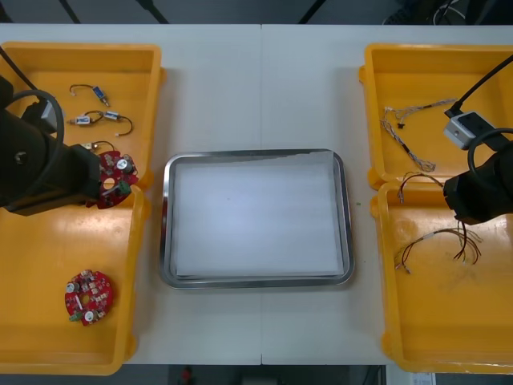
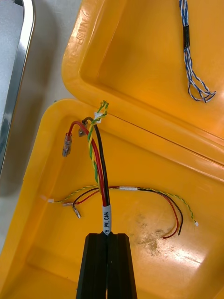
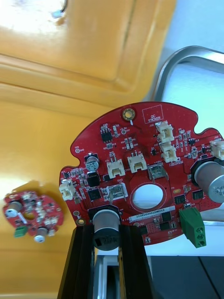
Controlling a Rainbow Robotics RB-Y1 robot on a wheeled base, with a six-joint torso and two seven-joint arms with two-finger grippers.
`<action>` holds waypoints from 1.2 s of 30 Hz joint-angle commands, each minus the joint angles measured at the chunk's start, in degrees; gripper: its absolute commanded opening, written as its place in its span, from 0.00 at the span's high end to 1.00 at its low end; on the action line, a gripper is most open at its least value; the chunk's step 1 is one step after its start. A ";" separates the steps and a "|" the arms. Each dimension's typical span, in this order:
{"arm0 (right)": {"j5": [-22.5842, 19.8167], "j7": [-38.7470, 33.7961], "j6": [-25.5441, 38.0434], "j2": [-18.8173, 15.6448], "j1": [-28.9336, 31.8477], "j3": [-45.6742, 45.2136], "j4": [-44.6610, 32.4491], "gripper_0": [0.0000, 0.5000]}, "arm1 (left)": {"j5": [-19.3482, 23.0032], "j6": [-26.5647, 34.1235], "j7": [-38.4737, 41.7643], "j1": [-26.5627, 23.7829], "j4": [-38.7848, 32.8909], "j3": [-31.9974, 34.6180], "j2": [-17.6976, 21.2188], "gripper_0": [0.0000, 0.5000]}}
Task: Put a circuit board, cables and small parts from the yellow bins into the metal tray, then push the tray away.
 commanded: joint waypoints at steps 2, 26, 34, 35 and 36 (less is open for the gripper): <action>0.35 -0.30 0.20 -1.85 -1.37 0.17 -1.76 1.00 | -5.18 0.74 12.07 -4.40 -3.17 -5.07 -4.20 1.00; 0.35 -0.30 0.20 -1.85 -1.37 0.17 -1.76 1.00 | -30.67 1.62 28.15 -10.11 -2.64 -31.97 -19.49 1.00; 0.35 -0.30 0.20 -1.85 -1.37 0.17 -1.76 1.00 | -32.87 1.53 26.31 -10.55 2.02 -34.96 -22.21 0.99; 0.35 -0.30 0.20 -1.85 -1.37 0.17 -1.76 1.00 | -32.95 1.44 26.22 -10.64 2.37 -35.04 -22.30 0.99; 0.35 -0.30 0.20 -1.85 -1.37 0.17 -1.76 1.00 | -33.22 1.09 25.96 -10.55 2.90 -35.48 -22.48 0.99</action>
